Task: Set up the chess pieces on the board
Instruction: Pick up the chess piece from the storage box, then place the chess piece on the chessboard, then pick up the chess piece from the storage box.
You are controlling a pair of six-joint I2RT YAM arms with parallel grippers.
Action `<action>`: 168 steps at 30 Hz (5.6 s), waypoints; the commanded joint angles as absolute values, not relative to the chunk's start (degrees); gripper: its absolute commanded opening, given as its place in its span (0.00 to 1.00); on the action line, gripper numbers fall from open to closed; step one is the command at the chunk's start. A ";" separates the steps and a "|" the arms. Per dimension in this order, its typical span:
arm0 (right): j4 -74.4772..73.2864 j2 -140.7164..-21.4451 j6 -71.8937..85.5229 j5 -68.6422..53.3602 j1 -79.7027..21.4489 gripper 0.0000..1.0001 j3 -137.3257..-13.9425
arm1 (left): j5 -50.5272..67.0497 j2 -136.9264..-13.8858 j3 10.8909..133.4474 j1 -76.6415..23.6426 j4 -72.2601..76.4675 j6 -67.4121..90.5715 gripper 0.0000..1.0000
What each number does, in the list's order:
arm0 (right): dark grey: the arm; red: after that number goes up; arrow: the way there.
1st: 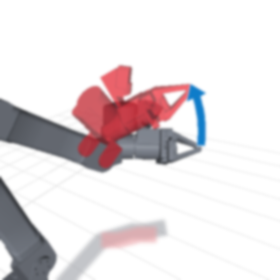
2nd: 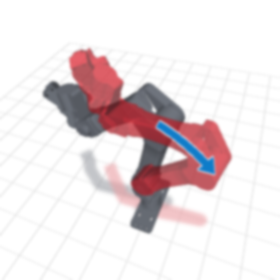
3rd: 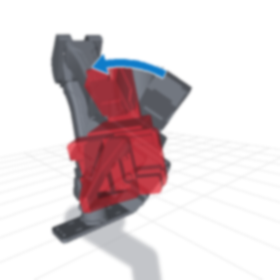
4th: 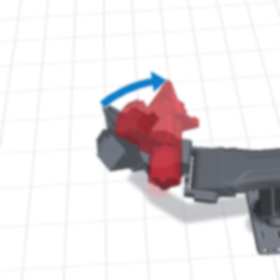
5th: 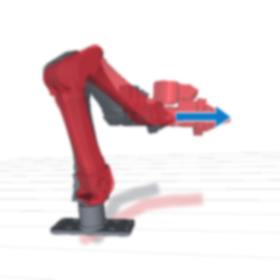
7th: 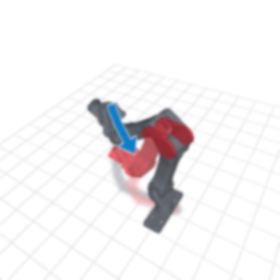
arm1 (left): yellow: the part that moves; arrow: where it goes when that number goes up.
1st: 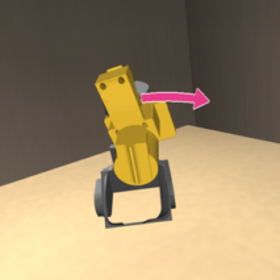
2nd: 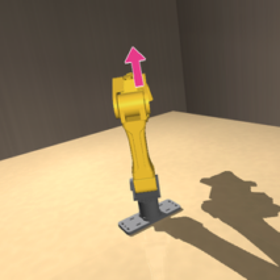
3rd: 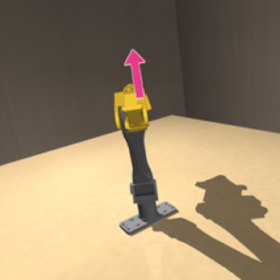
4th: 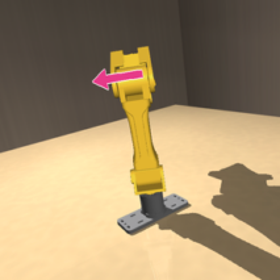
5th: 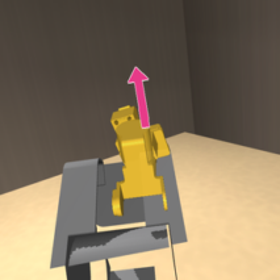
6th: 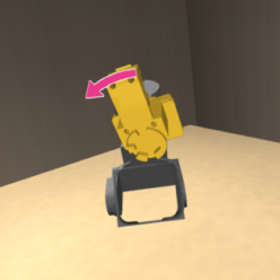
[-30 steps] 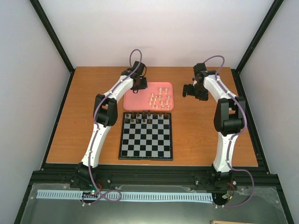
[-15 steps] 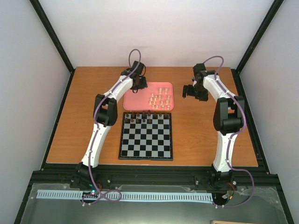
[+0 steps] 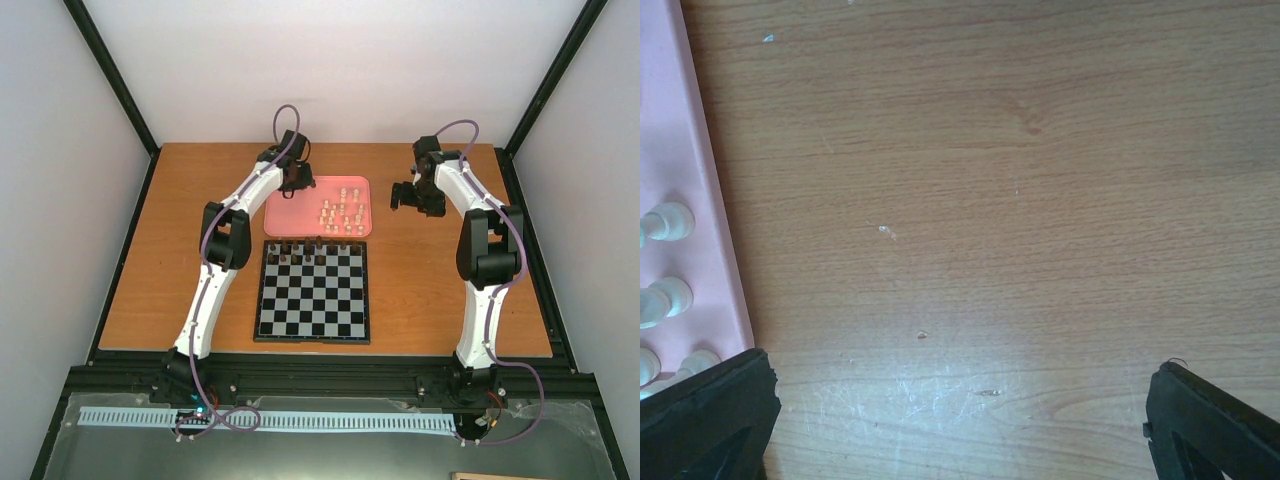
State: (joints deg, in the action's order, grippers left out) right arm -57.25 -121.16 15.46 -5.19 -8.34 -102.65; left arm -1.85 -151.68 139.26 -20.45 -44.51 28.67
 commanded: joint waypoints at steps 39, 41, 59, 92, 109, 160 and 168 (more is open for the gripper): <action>-44.93 -112.06 17.70 -7.88 -8.53 1.00 -83.77 | 9.99 -104.31 84.23 -42.49 -44.03 7.57 0.03; -44.76 -111.49 17.55 -7.76 -8.53 1.00 -83.14 | 8.84 -104.89 84.22 -42.60 -43.45 7.57 0.03; -45.18 -111.74 17.28 -7.22 -8.53 1.00 -82.87 | 5.40 -112.22 84.48 -43.07 -37.05 7.95 0.04; -45.35 -112.81 16.74 -7.73 -8.51 1.00 -83.42 | 3.28 -115.18 82.79 -43.07 -34.42 8.96 0.11; -45.69 -113.21 16.70 -7.68 -8.53 1.00 -84.30 | 2.64 -115.62 83.44 -43.07 -34.36 8.92 0.14; -57.58 -119.26 15.16 -4.78 -7.13 1.00 -111.51 | 3.11 -138.46 137.23 -20.03 -51.67 22.36 0.45; -58.19 -121.29 15.39 -5.27 -6.77 1.00 -111.68 | 0.58 -145.01 137.80 -19.82 -48.98 26.28 0.44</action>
